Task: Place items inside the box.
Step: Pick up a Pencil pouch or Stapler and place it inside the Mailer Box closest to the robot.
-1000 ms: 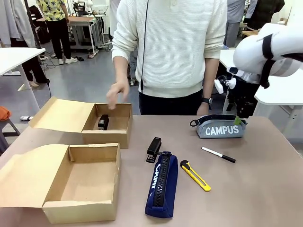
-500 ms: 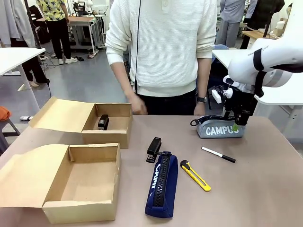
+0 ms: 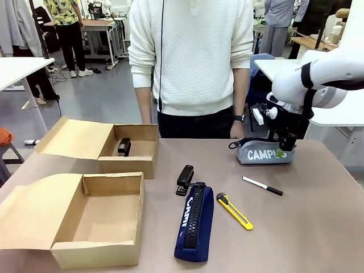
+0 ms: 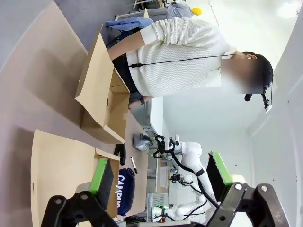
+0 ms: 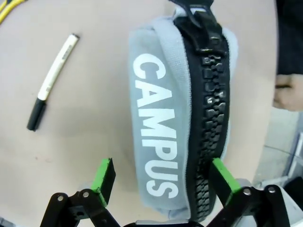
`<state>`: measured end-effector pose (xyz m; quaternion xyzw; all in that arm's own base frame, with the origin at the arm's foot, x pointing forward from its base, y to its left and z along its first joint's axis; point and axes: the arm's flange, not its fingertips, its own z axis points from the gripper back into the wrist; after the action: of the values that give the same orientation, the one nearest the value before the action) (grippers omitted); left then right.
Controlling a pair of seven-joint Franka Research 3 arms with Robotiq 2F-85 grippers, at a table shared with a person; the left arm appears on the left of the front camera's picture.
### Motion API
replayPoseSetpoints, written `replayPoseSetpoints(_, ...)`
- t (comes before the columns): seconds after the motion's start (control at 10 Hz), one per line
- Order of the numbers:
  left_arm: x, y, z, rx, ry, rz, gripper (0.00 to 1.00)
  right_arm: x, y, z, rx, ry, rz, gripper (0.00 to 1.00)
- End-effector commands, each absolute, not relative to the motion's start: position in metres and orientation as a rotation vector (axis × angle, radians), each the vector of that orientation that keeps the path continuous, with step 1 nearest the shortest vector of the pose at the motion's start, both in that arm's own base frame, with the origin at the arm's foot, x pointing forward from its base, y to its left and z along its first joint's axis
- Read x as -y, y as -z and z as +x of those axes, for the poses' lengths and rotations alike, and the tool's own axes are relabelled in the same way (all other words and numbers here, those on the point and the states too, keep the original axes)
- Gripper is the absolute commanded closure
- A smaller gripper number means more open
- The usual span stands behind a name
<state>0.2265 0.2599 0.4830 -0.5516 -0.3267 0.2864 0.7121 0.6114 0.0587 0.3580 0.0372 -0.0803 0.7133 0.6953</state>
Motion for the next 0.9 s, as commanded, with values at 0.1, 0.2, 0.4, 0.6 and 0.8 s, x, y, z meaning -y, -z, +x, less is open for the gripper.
replayPoseSetpoints(0.1, -0.260, -0.484, 0.226, 0.744, -0.614, -1.229, 0.00, -0.059, -0.352, 0.614, 0.292, -1.521, 0.075, 0.00)
replayPoseSetpoints(0.2, -0.260, -0.484, 0.226, 0.744, -0.614, -1.229, 0.00, -0.059, -0.352, 0.615, 0.305, -1.522, 0.072, 0.00)
replayPoseSetpoints(0.4, -0.260, -0.484, 0.226, 0.744, -0.614, -1.229, 0.00, -0.060, -0.350, 0.618, 0.346, -1.496, 0.076, 0.00)
replayPoseSetpoints(0.6, -0.260, -0.484, 0.226, 0.744, -0.614, -1.229, 0.00, -0.060, -0.345, 0.618, 0.335, -1.507, 0.118, 0.00)
replayPoseSetpoints(0.8, -0.260, -0.484, 0.226, 0.744, -0.614, -1.229, 0.00, -0.058, -0.349, 0.616, 0.341, -1.509, 0.132, 0.00)
